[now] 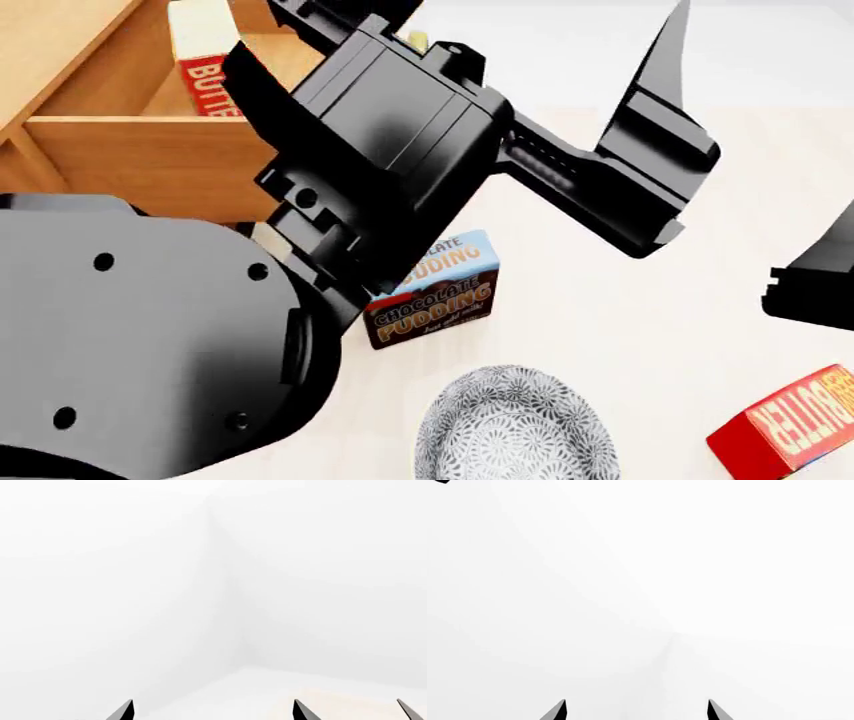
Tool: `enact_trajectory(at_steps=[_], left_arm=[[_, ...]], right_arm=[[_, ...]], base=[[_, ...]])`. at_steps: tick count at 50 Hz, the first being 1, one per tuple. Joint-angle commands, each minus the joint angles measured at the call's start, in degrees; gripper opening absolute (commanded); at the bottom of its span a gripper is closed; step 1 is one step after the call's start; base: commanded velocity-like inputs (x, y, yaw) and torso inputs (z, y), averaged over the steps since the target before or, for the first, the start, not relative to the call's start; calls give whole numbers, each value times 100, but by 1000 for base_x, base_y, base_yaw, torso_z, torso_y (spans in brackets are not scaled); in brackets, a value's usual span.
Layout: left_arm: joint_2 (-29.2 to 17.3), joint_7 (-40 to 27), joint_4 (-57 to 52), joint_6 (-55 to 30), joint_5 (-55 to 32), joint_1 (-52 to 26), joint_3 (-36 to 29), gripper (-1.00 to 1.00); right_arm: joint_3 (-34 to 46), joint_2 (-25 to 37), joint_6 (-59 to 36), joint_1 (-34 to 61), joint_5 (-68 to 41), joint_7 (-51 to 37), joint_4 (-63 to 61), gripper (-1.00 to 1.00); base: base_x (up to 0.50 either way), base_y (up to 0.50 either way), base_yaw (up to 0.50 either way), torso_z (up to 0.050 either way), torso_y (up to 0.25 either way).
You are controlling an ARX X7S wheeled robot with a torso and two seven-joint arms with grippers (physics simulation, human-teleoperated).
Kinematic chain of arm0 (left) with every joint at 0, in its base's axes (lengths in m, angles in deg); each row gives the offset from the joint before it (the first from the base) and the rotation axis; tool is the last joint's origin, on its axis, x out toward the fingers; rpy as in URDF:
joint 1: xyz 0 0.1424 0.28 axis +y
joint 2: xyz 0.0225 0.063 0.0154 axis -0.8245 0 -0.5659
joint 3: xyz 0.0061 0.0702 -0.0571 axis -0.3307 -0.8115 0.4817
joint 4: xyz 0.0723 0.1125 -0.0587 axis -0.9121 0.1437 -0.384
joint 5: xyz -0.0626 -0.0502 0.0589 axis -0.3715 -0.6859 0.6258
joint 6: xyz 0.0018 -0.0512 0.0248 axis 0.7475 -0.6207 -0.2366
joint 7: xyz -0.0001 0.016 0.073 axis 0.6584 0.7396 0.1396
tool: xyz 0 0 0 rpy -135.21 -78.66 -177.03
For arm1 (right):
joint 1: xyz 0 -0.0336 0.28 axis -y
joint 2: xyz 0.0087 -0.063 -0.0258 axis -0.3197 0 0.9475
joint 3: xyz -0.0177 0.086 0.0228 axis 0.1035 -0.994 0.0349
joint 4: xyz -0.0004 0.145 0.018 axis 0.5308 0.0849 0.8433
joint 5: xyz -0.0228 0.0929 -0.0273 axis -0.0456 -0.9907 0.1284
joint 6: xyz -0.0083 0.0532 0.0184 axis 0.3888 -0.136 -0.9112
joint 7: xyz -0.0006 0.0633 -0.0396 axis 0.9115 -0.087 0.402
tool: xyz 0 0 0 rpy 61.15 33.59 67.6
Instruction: Put the butter at the front in the top drawer of the cabinet and close it.
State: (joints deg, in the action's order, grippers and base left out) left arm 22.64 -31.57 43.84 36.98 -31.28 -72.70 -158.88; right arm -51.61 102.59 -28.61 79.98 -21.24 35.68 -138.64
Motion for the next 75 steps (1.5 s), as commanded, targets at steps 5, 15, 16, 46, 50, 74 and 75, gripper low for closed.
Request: enact_trajectory(at_steps=[5, 15, 16, 46, 50, 74, 75], left_arm=[[469, -51, 16, 5, 129, 215, -95, 100], [736, -50, 64, -16, 213, 335, -170, 100], [752, -38, 75, -16, 216, 345, -175, 100], [1100, 628, 1082, 35, 480, 886, -452, 100], [1122, 771, 1320, 69, 510, 996, -489, 100], [1201, 1216, 2155, 186, 641, 1428, -611, 100], [1201, 1226, 2169, 192, 638, 1440, -610, 100]], right_arm=[[-144, -211, 184, -53, 48, 123, 64, 100], [-134, -262, 246, -108, 63, 102, 153, 100], [-129, -266, 248, -111, 69, 102, 158, 100], [-148, -354, 272, -202, 136, 166, 144, 100], [-158, -360, 273, -202, 141, 177, 144, 100], [-190, -409, 385, -221, 120, 157, 244, 100], [-200, -412, 394, -232, 110, 150, 247, 100]], base=[[0, 0, 0, 0, 0], [0, 0, 0, 0, 0], [0, 0, 0, 0, 0], [0, 0, 0, 0, 0], [0, 0, 0, 0, 0], [0, 0, 0, 0, 0], [0, 0, 0, 0, 0]])
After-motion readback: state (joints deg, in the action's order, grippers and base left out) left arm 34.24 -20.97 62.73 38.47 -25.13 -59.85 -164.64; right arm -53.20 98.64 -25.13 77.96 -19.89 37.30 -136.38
